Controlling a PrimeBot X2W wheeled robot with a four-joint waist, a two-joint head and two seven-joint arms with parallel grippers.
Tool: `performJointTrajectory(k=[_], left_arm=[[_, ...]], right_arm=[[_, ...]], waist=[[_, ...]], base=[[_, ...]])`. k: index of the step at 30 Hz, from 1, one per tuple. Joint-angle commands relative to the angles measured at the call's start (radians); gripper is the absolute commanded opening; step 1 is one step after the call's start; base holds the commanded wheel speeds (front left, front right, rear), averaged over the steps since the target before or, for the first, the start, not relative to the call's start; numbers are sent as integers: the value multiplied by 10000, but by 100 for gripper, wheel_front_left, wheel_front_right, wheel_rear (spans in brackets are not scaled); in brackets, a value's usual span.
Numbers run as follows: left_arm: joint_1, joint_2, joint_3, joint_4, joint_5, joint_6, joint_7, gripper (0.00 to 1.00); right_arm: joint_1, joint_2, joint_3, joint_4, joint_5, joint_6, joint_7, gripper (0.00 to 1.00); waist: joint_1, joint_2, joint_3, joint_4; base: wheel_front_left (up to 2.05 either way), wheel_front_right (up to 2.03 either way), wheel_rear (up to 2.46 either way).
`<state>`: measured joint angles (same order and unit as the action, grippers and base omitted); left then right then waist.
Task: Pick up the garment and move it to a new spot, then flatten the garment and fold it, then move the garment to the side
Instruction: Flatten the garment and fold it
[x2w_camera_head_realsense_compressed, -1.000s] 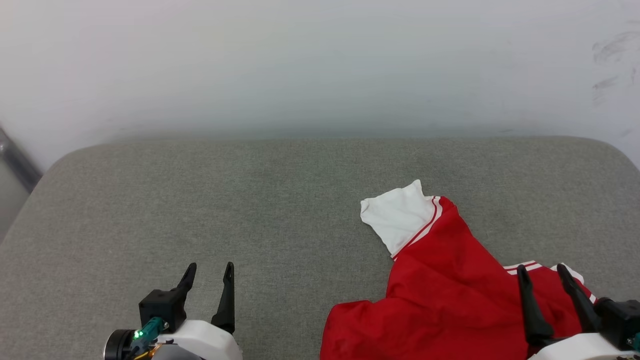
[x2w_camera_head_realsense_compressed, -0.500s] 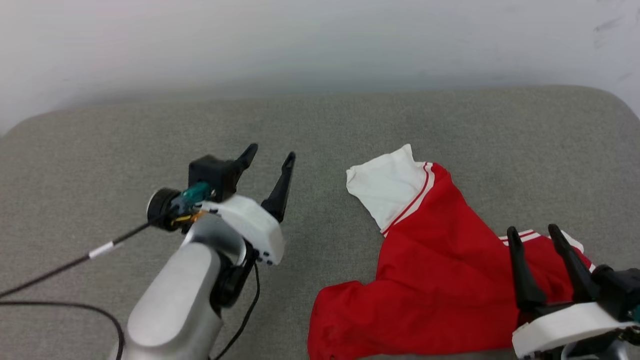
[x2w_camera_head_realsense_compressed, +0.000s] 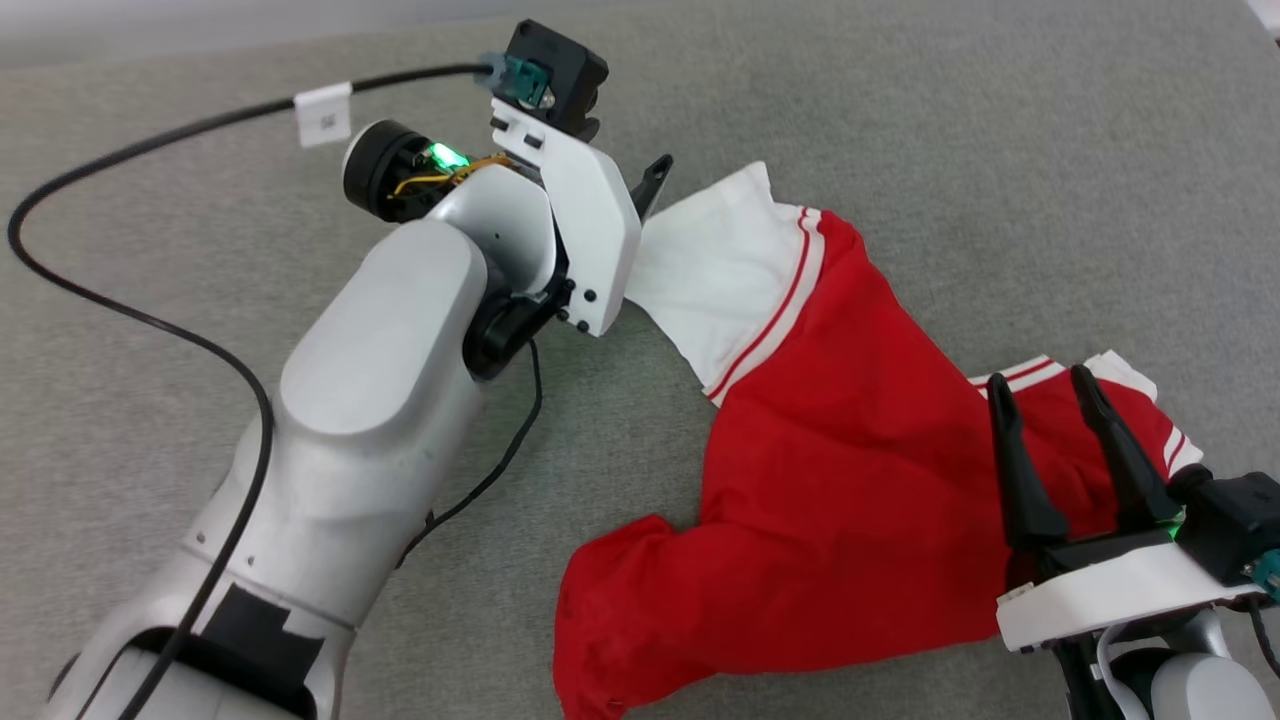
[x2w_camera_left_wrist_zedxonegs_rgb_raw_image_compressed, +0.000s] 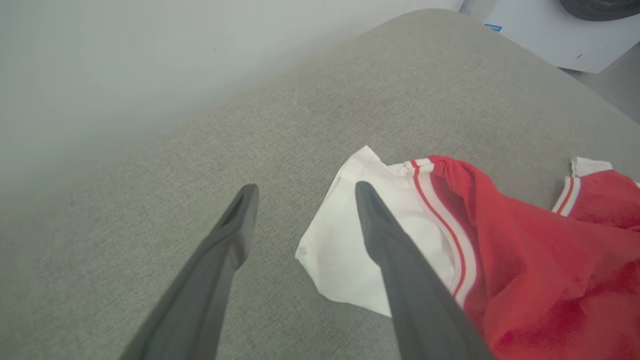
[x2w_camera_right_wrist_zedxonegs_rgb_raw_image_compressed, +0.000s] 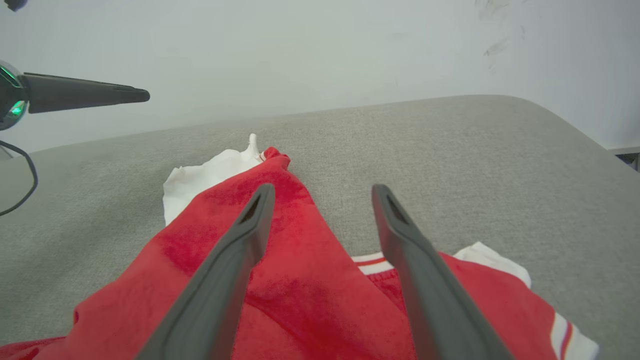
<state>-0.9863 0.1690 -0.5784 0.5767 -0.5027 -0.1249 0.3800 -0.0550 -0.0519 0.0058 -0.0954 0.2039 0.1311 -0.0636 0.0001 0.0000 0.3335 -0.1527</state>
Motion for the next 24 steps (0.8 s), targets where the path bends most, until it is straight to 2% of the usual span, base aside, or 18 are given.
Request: performJointTrajectory(k=[1,5,9,14,15,17,24], left_arm=[[-217,-18,-95,311,-118,-36,243,100],[-858,-120,-732,1382,-434,-54,1153,100],[-1237,9,-1411,2375,-697,-57,1800,100],[-902,-101,-1999,3831,-1212,-48,2963,100],[-839,-130,-2077,3958,-1346,-51,3014,58],[-811,-213,-2299,4054,-1524,-52,2938,0],[-1495,-35,-2716,3516,-1590,-56,833,0]], right_arm=[[-168,27,65,30,39,-7,-114,100],[-346,27,172,224,178,-7,-253,100],[-501,26,317,439,306,-7,-373,100],[-623,26,396,705,409,-8,-520,100],[-663,26,384,756,420,-8,-544,100],[-681,28,335,824,407,-7,-565,100],[-519,26,-6,965,279,-7,-399,100]], waist=[[-1,0,458,-386],[-1,0,809,-590],[-1,0,1036,-782],[-1,0,1089,-950],[-1,0,1076,-975],[-1,0,1051,-978],[-1,0,397,-484]], base=[[0,0,0],[0,0,0],[0,0,0],[0,0,0],[0,0,0],[0,0,0],[0,0,0]])
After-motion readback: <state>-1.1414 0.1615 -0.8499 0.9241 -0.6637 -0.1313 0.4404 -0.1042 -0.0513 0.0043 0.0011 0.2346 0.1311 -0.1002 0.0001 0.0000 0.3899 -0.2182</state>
